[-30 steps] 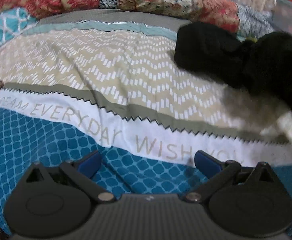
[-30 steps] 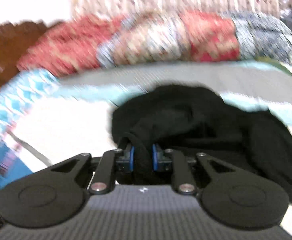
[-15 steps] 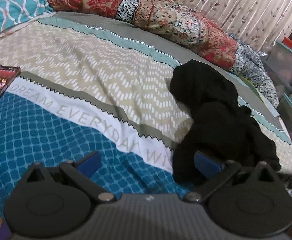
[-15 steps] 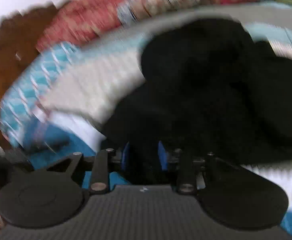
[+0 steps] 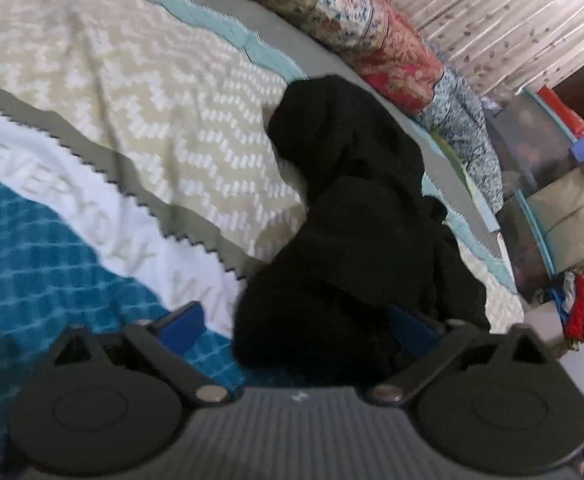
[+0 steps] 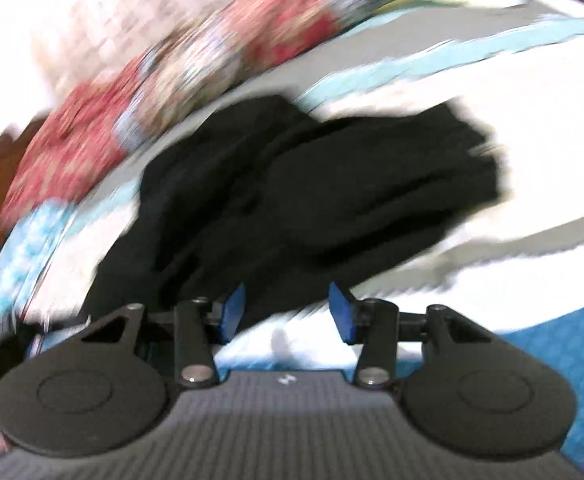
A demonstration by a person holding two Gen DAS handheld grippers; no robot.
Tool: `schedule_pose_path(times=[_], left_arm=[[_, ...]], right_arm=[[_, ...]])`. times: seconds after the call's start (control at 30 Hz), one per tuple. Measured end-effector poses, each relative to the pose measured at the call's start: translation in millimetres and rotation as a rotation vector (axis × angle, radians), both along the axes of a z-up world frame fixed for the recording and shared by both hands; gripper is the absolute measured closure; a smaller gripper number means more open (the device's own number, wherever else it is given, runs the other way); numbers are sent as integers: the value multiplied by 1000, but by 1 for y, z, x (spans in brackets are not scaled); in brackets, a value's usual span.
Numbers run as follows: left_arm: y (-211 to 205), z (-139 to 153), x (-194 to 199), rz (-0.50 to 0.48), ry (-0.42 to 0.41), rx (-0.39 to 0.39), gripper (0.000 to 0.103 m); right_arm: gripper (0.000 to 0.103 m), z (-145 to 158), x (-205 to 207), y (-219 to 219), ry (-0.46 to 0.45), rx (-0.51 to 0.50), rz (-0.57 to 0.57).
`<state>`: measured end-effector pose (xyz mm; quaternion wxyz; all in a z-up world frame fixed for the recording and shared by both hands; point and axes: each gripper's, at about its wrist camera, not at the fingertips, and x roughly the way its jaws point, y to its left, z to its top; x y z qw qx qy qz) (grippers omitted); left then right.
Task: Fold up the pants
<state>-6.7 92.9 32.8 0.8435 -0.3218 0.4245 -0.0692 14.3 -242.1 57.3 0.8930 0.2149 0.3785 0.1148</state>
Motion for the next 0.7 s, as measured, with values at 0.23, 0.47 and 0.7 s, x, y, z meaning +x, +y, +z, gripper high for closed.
schedule_pose_path(times=[0.23, 0.47, 0.7], left_arm=[[-20, -2, 8, -17, 25, 16, 13], [2, -12, 2, 32, 52, -121, 1], [13, -17, 3, 56, 35, -226, 18]], right_arm=[[33, -5, 28, -20, -74, -151, -198], [22, -38, 42, -60, 21, -87, -294], [75, -25, 54, -38, -3, -233, -188]])
